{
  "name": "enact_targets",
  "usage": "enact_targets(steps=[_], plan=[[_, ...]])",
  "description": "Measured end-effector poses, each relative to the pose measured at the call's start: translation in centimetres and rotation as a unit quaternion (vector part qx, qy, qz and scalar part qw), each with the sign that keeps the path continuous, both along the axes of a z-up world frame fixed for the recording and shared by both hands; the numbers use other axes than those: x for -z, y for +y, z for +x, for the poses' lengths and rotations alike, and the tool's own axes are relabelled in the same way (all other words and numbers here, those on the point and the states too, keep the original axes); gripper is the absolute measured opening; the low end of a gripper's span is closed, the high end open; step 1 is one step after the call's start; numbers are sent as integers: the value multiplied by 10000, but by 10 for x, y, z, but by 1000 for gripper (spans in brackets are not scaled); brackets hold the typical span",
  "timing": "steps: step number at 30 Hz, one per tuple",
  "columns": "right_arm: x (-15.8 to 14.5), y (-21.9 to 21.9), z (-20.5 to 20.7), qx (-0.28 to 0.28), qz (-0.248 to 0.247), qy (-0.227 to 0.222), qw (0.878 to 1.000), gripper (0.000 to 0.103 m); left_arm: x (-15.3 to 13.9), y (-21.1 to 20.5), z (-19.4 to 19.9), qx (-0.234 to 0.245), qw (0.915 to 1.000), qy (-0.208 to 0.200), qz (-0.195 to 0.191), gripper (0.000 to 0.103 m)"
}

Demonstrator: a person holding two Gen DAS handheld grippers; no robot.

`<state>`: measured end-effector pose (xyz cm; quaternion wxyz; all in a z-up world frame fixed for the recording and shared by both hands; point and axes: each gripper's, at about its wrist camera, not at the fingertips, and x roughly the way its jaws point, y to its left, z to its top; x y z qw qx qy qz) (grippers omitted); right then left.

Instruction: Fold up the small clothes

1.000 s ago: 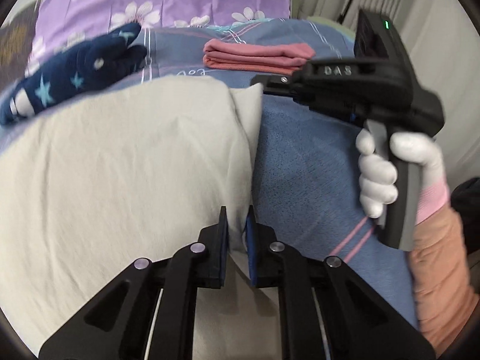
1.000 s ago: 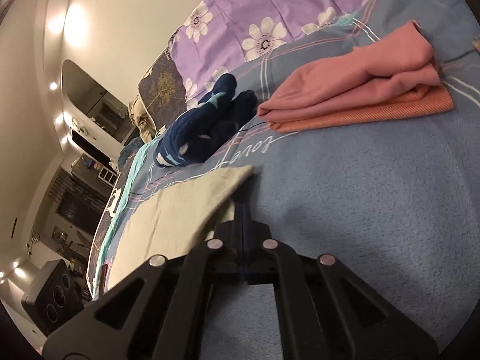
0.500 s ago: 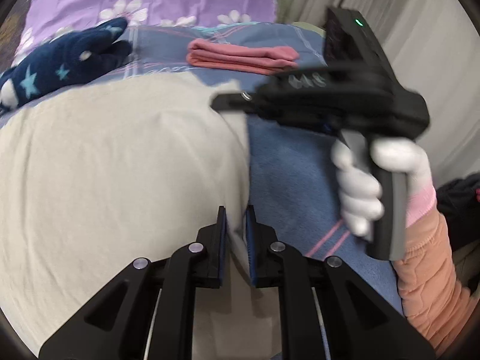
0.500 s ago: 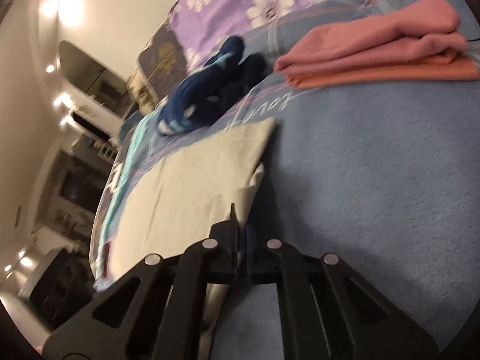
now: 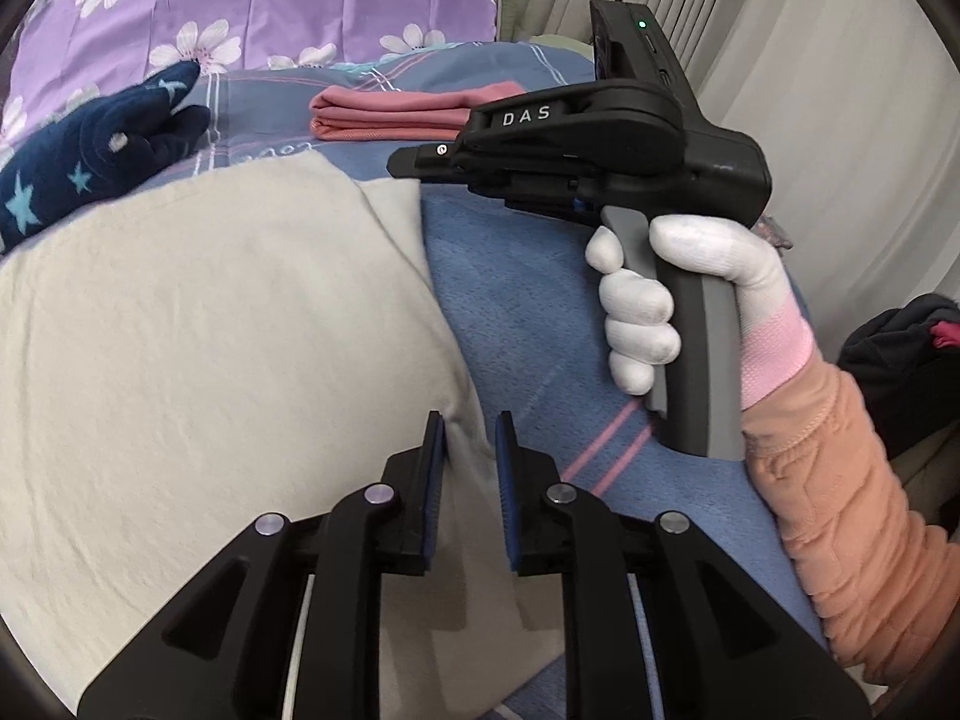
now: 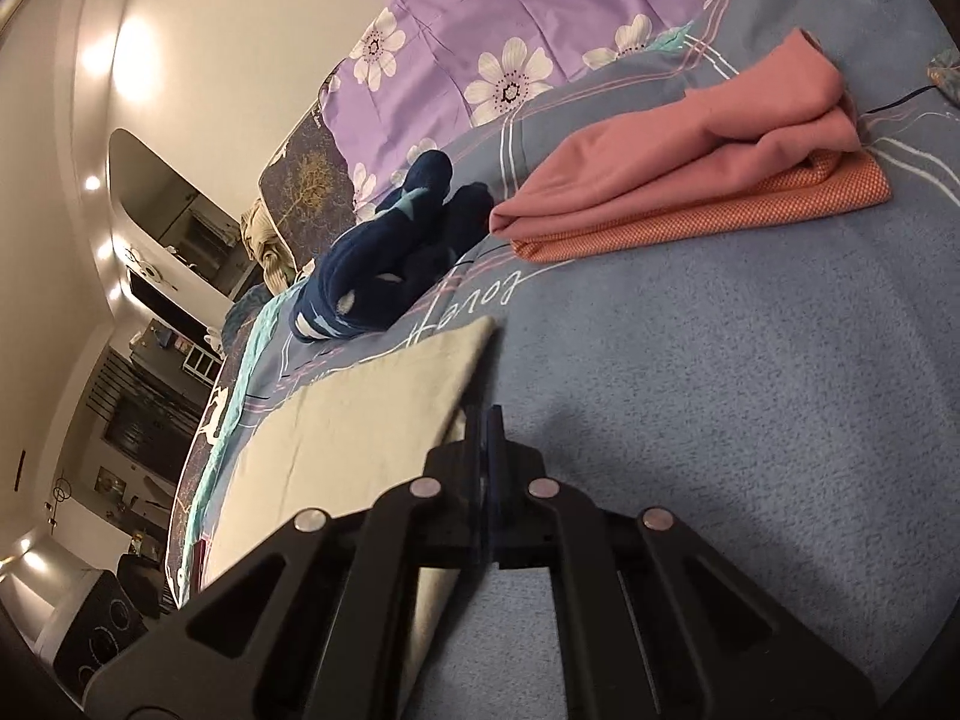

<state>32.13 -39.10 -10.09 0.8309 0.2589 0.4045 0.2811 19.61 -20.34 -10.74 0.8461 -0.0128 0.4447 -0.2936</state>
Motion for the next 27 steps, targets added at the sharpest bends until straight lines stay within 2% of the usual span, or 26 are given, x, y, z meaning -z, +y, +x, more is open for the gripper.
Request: enact_targets(steps=[2, 4, 6, 8, 10, 12, 13, 15, 17, 20, 23, 26, 27], plan=[[-5, -7, -4, 248, -105, -56, 9996, 2, 2, 1, -1, 176, 9993, 159, -297, 18], [-18, -9, -12, 304, 6, -208, 9993, 2, 4, 0, -5, 275, 9986, 178, -415, 26], [-32, -3, -19, -3, 181, -418, 9990, 2, 5, -1, -8, 288, 9983, 182, -463, 27], [-39, 19, -26, -648, 132, -493, 9966, 4, 5, 0, -8, 309, 9977, 236, -560, 28], [-29, 43, -26, -1092, -182, -300, 9934, 5, 5, 1, -12, 342, 9974, 262, -576, 28], [-1, 64, -20, -923, -1173, 7, 9888, 0, 5, 3, -16, 368, 9969, 344, -605, 28], [11, 70, -18, -866, -1526, -22, 9845, 0, 4, 6, -19, 376, 9965, 403, -629, 29], [9, 67, -17, -822, -1382, -74, 9870, 0, 2, 21, -28, 285, 9966, 426, -643, 32], [8, 65, -20, -717, -1504, -224, 9858, 0, -3, 40, -39, 99, 9976, 305, -611, 32], [12, 64, -20, -720, -1406, -169, 9873, 0, -19, 91, -60, -423, 9969, 15, -660, 34], [15, 61, -21, -712, -1267, -115, 9893, 0, -37, 163, -81, -1237, 9900, -364, -576, 37], [13, 59, -19, -691, -1227, -110, 9900, 0, -45, 243, -105, -2168, 9736, -555, -457, 37], [12, 59, -20, -680, -1241, -118, 9899, 0, -45, 274, -113, -2541, 9645, -583, -412, 37]])
